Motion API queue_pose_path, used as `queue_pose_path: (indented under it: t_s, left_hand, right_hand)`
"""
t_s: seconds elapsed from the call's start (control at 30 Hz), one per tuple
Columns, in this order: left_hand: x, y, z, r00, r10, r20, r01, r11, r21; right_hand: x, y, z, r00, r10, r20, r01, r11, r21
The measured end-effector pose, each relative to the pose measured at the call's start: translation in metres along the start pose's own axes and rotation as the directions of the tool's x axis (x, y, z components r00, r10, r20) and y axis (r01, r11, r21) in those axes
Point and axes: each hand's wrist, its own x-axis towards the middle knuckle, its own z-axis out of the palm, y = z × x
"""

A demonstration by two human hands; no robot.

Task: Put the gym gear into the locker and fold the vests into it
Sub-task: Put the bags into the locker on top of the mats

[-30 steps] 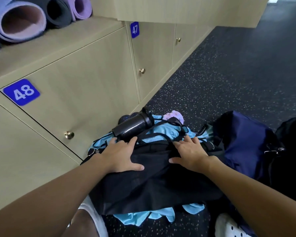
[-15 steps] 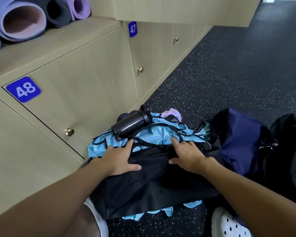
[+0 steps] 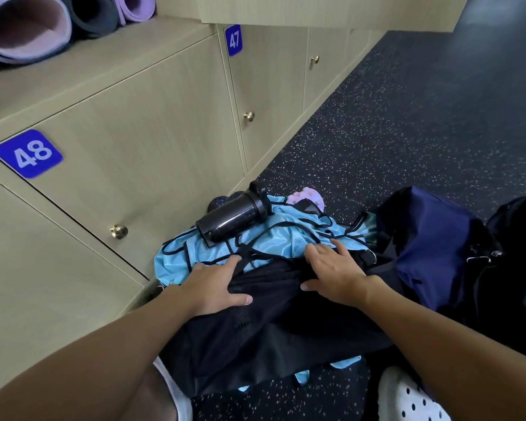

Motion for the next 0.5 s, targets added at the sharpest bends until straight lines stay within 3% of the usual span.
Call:
queue_pose_path:
  t_s: [0.1, 0.27, 0.5]
  left_hand:
    - [0.003, 0.0, 0.006, 0.999, 0.026, 0.026, -0.026, 1.0, 0.008]
    - [-0.004, 0.003, 0.003, 0.997, 0.074, -0.007, -0.074, 0.988, -0.134]
    - [-0.04, 0.017, -0.043, 0.974, 0.135, -0.18, -0.142, 0.99, -0.026]
  right_hand:
    - [0.001, 0.0, 0.002, 0.999, -0.029, -0.036, 0.027, 0.999, -0.041]
    - [-0.004, -0.001, 0.004, 0.999, -0.04, -0.015, 0.038, 0.988, -0.15]
    - [-0.026, -0.006, -0.037, 0.979, -0.128, -0.16, 0.1, 0.979, -0.176]
